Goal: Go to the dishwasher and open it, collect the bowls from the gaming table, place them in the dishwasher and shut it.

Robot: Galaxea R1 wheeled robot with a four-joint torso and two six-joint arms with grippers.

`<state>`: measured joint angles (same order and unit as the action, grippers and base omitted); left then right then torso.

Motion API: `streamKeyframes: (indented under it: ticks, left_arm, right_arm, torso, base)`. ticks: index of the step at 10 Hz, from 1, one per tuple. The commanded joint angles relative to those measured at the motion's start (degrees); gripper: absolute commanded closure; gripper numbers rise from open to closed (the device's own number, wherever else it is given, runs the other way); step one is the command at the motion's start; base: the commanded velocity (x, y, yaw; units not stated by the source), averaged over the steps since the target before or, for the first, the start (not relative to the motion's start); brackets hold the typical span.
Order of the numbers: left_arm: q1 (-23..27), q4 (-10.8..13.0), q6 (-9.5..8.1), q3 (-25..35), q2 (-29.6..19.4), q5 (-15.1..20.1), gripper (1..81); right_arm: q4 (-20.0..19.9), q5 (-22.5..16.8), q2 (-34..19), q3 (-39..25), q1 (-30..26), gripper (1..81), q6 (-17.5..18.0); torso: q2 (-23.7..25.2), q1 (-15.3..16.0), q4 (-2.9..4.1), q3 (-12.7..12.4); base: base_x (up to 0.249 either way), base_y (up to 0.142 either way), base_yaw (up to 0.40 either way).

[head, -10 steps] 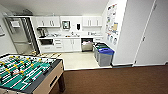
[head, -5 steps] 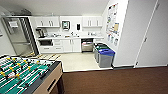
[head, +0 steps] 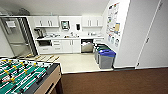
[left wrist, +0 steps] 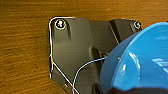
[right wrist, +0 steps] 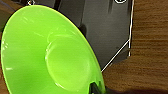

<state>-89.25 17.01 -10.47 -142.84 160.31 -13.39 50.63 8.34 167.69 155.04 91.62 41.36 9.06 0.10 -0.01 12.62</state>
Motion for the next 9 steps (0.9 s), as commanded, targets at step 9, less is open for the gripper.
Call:
streamKeyframes:
  ticks: [9]
  left_arm:
    - [1.48, 0.48, 0.10, 0.28, -1.04, 2.31, 81.1]
  right_arm:
    - [0.88, -0.87, 0.39, -0.36, -1.58, 81.1, -0.14]
  torso:
    - [0.00, -0.02, 0.00, 0.00]
  base:
    - [0.144, 0.000, 0.000]
